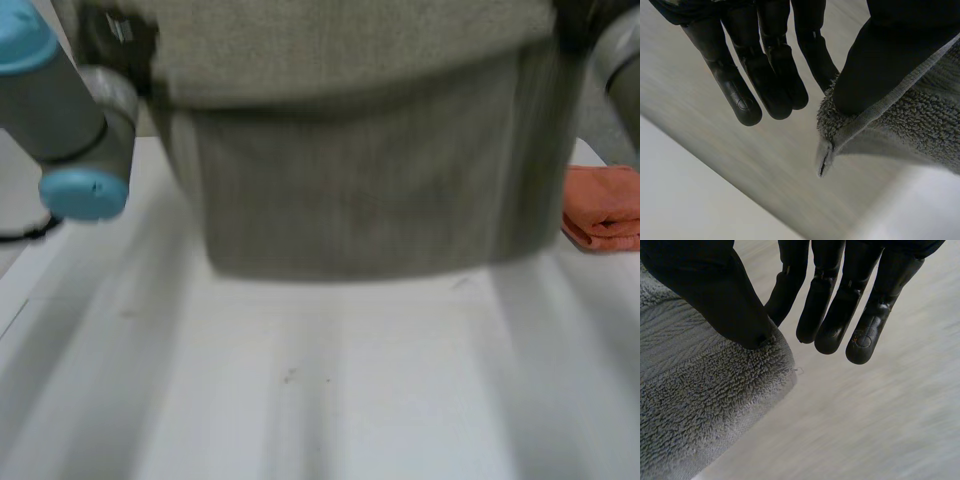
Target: Fold the laundry.
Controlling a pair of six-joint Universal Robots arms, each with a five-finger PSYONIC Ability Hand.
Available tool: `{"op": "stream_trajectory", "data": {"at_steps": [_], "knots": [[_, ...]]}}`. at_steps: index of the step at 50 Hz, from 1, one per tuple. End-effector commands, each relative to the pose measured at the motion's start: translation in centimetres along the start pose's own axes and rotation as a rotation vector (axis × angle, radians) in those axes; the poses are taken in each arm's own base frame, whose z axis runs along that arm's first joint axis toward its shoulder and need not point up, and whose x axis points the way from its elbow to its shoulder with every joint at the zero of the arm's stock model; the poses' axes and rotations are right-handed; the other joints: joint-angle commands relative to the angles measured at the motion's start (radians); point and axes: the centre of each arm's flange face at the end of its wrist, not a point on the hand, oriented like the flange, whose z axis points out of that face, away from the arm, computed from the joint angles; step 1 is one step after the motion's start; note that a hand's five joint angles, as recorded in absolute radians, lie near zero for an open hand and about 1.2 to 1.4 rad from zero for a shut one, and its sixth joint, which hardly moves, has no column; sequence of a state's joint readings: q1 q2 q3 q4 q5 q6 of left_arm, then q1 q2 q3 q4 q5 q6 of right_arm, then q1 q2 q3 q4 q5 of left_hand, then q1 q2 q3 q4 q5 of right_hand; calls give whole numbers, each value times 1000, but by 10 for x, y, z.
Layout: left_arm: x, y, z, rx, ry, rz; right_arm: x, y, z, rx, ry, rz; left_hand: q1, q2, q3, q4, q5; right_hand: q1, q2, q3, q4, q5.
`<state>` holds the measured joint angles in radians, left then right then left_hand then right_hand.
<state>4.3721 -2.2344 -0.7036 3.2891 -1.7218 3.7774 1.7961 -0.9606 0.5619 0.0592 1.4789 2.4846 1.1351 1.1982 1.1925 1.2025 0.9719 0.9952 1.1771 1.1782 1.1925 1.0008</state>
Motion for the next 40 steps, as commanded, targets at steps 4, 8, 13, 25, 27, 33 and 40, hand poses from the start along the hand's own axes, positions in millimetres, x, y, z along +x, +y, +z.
{"op": "stream_trajectory", "data": {"at_steps": [4, 8, 13, 25, 27, 33, 40], "knots": [[-38, -61, 10, 261, -207, -141, 31, -41, 14, 198, 199, 30, 261, 198, 204, 194, 250, 401, 219, 218, 204, 221], [-25, -33, 4, 177, -157, -132, 4, -27, 9, 144, 126, 45, 261, 198, 204, 194, 250, 401, 219, 218, 204, 221], [-5, 19, -9, 31, -86, -96, -30, 10, -2, 39, 8, 50, 261, 198, 204, 194, 250, 401, 219, 218, 204, 221], [81, 149, -71, -299, 151, -20, -142, 130, -58, -271, -363, 62, 261, 198, 204, 194, 250, 401, 219, 218, 204, 221], [87, 158, -77, -328, 170, -10, -157, 147, -71, -338, -429, 37, 261, 198, 204, 194, 250, 401, 219, 218, 204, 221], [90, 177, -103, -434, 242, 68, -162, 160, -94, -472, -546, -12, 261, 198, 204, 194, 250, 401, 219, 218, 204, 221], [48, 152, -135, -559, 314, 163, -137, 126, -123, -584, -644, -11, 261, 198, 204, 194, 250, 401, 219, 218, 204, 221]]}}
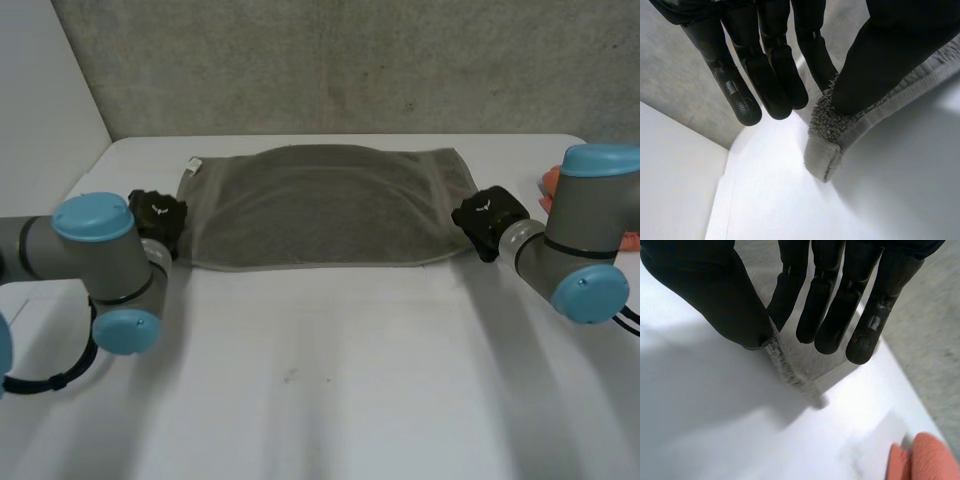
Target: Fold the laundry.
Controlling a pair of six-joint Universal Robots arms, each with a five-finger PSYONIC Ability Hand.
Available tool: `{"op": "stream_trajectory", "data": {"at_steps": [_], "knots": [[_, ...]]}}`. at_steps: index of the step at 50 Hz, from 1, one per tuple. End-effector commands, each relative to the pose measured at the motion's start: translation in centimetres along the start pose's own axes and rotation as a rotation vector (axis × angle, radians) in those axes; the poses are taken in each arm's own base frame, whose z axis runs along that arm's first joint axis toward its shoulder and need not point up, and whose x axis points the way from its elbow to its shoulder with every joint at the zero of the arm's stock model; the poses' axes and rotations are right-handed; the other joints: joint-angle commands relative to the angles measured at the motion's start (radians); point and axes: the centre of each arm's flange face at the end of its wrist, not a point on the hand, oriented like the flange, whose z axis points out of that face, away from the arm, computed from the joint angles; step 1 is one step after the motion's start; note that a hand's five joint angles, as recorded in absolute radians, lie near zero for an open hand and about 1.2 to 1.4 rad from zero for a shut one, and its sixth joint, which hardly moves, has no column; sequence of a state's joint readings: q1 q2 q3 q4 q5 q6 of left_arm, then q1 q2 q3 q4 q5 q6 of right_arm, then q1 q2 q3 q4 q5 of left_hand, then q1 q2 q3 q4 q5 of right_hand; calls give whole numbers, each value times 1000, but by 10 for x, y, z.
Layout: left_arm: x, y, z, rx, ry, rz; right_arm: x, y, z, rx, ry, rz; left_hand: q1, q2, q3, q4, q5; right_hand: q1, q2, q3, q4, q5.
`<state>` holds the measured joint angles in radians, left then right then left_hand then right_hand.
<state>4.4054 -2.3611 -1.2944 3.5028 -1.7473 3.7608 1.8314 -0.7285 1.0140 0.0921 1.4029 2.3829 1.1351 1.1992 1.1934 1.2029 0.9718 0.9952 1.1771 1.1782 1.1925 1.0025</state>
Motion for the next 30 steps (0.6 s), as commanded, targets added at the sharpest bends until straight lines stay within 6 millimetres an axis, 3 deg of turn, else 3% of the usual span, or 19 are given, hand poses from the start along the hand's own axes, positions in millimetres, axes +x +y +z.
{"op": "stream_trajectory", "data": {"at_steps": [1, 3, 4, 6, 8, 10, 12, 14, 17, 20, 21, 24, 30], "knots": [[-34, -3, -54, -151, 68, 103, 3, -14, -55, -131, -118, 7, 261, 197, 203, 193, 250, 401, 219, 218, 204, 219], [-38, -4, -71, -188, 98, 131, -1, -17, -82, -190, -177, 12, 261, 197, 203, 193, 250, 401, 219, 218, 204, 219], [-41, -4, -90, -231, 140, 170, -2, -17, -91, -210, -197, 11, 261, 197, 203, 193, 250, 401, 219, 218, 204, 219], [-44, -1, -112, -282, 189, 219, -2, -12, -109, -261, -230, 5, 261, 197, 203, 193, 250, 401, 219, 218, 204, 219], [-47, 3, -144, -348, 272, 290, 1, -5, -137, -335, -279, -31, 261, 197, 203, 193, 250, 401, 219, 218, 204, 219], [-49, 6, -163, -381, 330, 335, 4, -1, -163, -383, -320, -83, 261, 197, 203, 193, 250, 401, 219, 218, 204, 219], [-51, 7, -184, -397, 399, 390, 5, 0, -178, -398, -350, -119, 261, 197, 203, 193, 250, 401, 219, 218, 204, 219], [-51, 6, -190, -386, 422, 419, 10, 2, -186, -407, -349, -141, 261, 197, 203, 193, 250, 401, 219, 218, 204, 219], [-54, 0, -183, -330, 399, 429, 13, 2, -184, -406, -334, -131, 261, 197, 203, 193, 250, 401, 219, 218, 204, 219], [-57, -9, -157, -247, 316, 419, 19, 3, -167, -379, -279, -102, 261, 197, 203, 193, 250, 401, 219, 218, 204, 219], [-57, -10, -148, -226, 292, 416, 24, 7, -149, -361, -233, -81, 261, 197, 203, 193, 250, 401, 219, 218, 204, 219], [-47, -15, -113, -151, 222, 398, 29, 9, -122, -316, -156, -62, 261, 197, 203, 193, 250, 401, 219, 218, 204, 219], [-31, -20, -48, -98, 109, 223, 18, -9, -68, -173, -17, -117, 261, 197, 203, 193, 250, 401, 219, 218, 204, 219]]}}
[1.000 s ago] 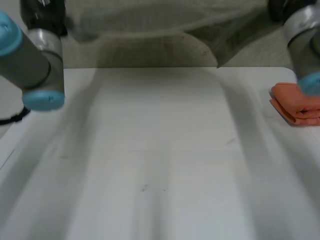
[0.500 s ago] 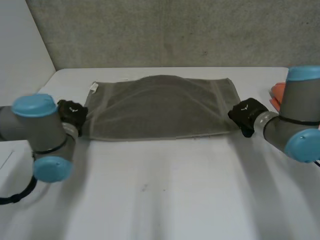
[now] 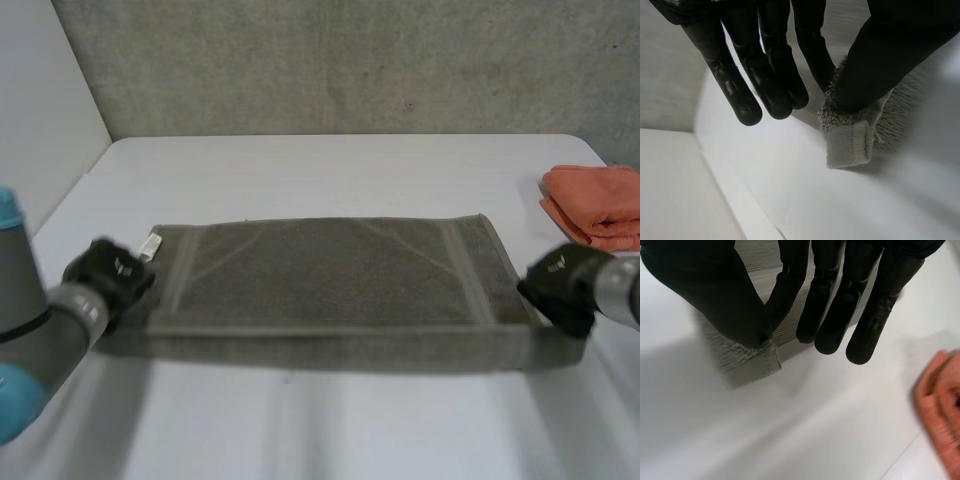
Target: Fold the laundry.
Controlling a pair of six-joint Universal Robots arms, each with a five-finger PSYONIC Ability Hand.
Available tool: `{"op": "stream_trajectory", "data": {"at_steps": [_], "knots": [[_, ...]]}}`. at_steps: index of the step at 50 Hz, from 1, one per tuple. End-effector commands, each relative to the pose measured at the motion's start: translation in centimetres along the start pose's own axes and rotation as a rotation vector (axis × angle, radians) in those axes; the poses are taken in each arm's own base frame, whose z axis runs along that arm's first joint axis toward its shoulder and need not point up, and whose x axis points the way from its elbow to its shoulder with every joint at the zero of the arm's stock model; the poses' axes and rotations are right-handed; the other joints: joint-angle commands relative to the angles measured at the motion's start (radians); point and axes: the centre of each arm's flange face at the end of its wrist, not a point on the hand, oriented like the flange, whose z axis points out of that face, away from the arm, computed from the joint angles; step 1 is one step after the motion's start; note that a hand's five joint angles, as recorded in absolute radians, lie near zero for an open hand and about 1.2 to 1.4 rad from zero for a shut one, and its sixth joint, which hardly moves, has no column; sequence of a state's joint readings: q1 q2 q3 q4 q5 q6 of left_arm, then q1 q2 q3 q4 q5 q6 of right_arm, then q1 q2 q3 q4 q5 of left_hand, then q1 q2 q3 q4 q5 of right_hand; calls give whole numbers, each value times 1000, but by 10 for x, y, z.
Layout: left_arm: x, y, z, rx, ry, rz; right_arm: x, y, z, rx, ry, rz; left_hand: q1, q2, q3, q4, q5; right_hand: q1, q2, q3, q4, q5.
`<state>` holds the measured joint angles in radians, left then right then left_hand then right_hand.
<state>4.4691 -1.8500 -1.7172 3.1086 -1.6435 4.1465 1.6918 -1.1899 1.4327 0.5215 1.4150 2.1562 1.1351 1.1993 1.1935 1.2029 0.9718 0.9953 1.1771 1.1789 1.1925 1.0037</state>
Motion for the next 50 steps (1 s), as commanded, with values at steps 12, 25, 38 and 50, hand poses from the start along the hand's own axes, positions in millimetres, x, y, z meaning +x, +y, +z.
{"op": "stream_trajectory", "data": {"at_steps": [12, 25, 38, 50], "knots": [[-12, -45, 147, 162, -282, -266, 33, -74, 125, 320, 396, -36, 261, 197, 203, 193, 250, 401, 219, 217, 204, 218], [-26, -52, 187, 211, -448, -269, 51, -87, 171, 426, 533, -48, 261, 197, 203, 193, 250, 401, 219, 217, 204, 218], [-1, -53, 192, 251, -450, -272, 46, -86, 192, 462, 537, -35, -913, -977, -971, -981, -924, -821, -1003, -1004, -1018, -1004], [-20, -85, 112, 383, -507, -302, 75, -105, 77, 489, 439, 246, -961, -1025, -1019, -1028, -972, -821, -1003, -1004, -1018, -1004]]}}
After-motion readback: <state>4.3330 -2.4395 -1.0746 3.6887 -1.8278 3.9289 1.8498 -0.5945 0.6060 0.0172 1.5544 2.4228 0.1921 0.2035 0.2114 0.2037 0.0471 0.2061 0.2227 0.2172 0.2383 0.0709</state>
